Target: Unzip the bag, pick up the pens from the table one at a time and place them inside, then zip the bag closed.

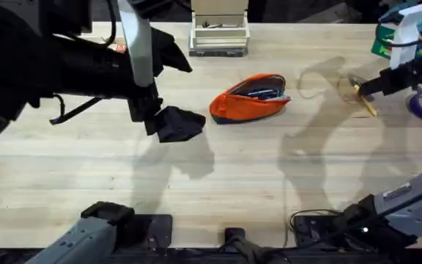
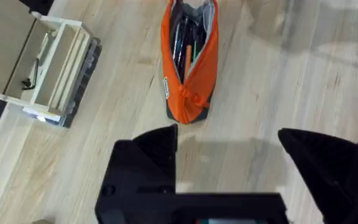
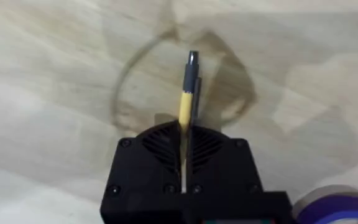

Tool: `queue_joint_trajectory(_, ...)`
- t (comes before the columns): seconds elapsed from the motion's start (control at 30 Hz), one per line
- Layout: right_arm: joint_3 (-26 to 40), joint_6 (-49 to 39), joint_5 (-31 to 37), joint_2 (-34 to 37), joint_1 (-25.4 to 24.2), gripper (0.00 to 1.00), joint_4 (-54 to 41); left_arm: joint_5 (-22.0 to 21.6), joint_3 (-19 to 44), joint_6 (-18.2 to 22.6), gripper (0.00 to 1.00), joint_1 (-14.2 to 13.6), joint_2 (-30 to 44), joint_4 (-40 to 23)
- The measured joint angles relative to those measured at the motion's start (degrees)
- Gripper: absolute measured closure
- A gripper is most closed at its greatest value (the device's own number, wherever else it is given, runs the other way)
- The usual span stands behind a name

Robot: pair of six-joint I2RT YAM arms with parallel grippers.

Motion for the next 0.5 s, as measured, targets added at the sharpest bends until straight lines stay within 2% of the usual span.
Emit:
queue_joint_trajectory(0.23,-1.8,0.6,-0.5,-3.8,0.3,0.971,-3.2,0.0,0.0,0.0,0.007,0.0,0.0,0.0)
queue_joint_trajectory(0.5,-1.8,0.0,-3.8,-13.8,0.3,0.97,-6.2,0.0,0.0,0.0,0.007,0.0,0.0,0.0)
